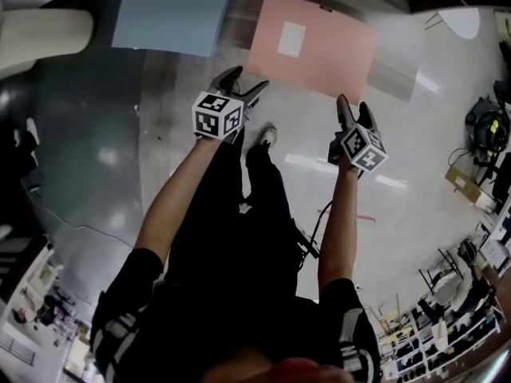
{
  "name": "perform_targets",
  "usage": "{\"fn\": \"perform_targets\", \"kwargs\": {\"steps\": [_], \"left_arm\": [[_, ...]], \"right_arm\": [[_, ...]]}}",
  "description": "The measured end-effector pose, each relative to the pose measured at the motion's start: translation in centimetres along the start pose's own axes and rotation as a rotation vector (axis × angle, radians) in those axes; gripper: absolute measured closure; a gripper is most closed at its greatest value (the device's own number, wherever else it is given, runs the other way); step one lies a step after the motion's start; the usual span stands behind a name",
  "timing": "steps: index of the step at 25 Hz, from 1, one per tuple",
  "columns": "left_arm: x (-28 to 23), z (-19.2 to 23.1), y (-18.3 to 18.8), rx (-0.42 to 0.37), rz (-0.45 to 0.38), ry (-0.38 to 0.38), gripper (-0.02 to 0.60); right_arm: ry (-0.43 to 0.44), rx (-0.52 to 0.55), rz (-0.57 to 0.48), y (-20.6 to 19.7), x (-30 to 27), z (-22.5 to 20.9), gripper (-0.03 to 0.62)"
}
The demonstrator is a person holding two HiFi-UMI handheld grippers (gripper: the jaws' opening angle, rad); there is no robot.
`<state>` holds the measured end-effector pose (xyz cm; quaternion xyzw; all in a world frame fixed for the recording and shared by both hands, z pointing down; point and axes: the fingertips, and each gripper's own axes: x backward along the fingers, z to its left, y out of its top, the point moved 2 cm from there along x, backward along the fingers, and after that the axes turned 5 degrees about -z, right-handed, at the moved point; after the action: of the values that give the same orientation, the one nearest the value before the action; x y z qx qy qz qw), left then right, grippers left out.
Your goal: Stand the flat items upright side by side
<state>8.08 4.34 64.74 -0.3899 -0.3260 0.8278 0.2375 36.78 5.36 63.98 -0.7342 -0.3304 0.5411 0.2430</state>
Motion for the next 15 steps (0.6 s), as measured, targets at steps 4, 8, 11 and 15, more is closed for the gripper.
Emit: {"fn": "perform_targets", "kwargs": {"steps": [4,8,11,15], "left_arm": [[2.9,0.6,1.9,-0.009,-0.102,0.055,0.261],[5.8,-0.1,3.1,-0.018,-0.191,0.115,0.484],[7.8,0.2,3.3,-0.025,-0.225,0.176,0.537],[10.1,-0.3,3.9,-0.018,-0.285,0.199,0.552]], "right_arm": [[-0.061,0.22,-0.05,1.6,1.5,1.5,0.264],[-0.038,0.574,-0.031,1.4,1.6,5.6,0.261],[-0.012,0.853,0.015,-0.5,0.4,9.4,0.256],[-0.002,1.151,0.079,-3.0,-1.9,13.3,0.238]]}}
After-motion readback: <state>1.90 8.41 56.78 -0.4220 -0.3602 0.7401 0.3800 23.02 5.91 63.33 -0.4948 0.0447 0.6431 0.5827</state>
